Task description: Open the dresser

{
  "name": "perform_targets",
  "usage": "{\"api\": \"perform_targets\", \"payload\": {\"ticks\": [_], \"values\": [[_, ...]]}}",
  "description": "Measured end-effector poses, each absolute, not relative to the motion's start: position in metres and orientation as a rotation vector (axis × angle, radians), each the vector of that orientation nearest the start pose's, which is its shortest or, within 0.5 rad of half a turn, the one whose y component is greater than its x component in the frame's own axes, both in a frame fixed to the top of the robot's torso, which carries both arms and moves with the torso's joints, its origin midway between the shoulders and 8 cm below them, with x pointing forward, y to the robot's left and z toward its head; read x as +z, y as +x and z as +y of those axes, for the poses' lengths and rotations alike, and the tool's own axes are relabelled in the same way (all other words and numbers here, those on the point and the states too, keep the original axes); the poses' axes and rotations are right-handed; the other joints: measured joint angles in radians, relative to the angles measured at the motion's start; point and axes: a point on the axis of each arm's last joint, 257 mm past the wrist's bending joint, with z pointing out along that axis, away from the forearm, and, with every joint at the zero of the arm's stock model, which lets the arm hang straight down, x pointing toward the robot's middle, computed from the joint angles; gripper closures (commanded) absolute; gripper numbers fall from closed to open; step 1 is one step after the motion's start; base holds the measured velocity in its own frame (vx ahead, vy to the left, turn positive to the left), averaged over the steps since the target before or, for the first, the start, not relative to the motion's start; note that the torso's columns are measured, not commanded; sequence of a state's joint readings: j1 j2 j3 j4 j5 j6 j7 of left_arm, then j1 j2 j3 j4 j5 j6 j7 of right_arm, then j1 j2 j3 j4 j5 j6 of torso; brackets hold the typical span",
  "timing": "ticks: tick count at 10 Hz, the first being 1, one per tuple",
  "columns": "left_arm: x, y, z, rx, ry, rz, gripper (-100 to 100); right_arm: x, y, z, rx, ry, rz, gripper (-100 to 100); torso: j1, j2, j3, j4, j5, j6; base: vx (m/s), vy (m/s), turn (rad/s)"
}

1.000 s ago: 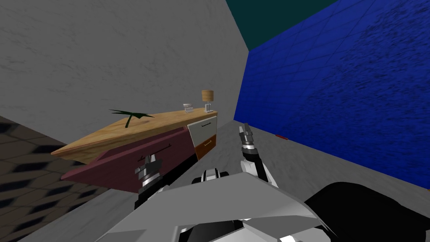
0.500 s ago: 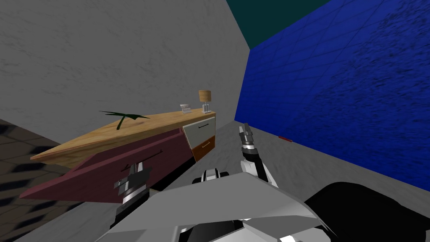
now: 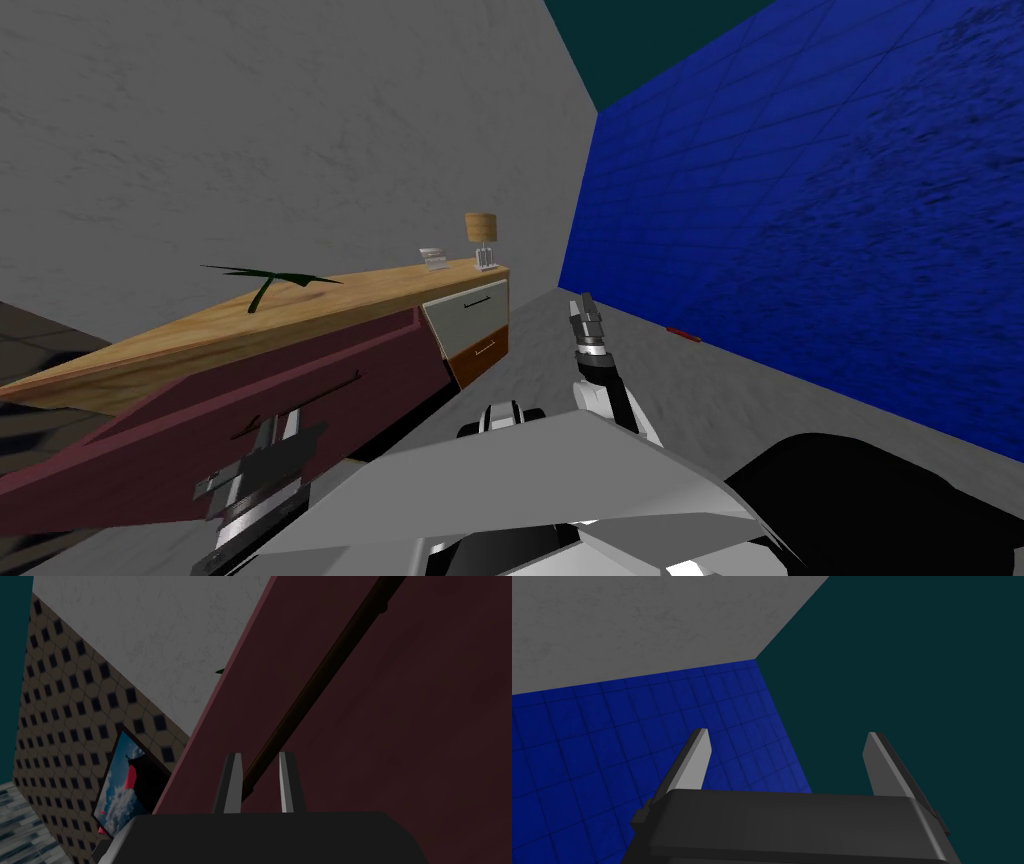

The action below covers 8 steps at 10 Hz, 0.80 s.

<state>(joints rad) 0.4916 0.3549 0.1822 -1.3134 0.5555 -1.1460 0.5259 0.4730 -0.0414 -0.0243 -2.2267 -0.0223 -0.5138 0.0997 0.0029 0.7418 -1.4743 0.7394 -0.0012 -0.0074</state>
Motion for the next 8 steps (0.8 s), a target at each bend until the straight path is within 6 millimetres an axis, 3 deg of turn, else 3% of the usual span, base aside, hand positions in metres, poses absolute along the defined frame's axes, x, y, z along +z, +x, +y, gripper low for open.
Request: {"api": "perform_targets", "payload": {"ticks": [5, 6, 8], "values": [[-0.189, 0.212, 0.567, -1.462, -1.104, 0.299, 100, 0.013, 0.353, -0.286, 1.206, 0.612, 0.664, 0, -0.005, 0.003, 0.000, 0.003, -0.006, 0.004, 0.037, -0.114, 0.043], [-0.190, 0.209, 0.568, -1.461, -1.109, 0.297, -100, 0.013, 0.353, -0.286, 1.206, 0.612, 0.664, 0, -0.005, 0.002, 0.000, 0.002, -0.004, 0.007, 0.028, -0.025, 0.052], [-0.176, 0.201, 0.579, -1.467, -1.107, 0.303, -100, 0.013, 0.353, -0.286, 1.206, 0.612, 0.664, 0, -0.005, -0.006, -0.003, -0.002, 0.000, 0.007, 0.077, -0.062, 0.081]]}}
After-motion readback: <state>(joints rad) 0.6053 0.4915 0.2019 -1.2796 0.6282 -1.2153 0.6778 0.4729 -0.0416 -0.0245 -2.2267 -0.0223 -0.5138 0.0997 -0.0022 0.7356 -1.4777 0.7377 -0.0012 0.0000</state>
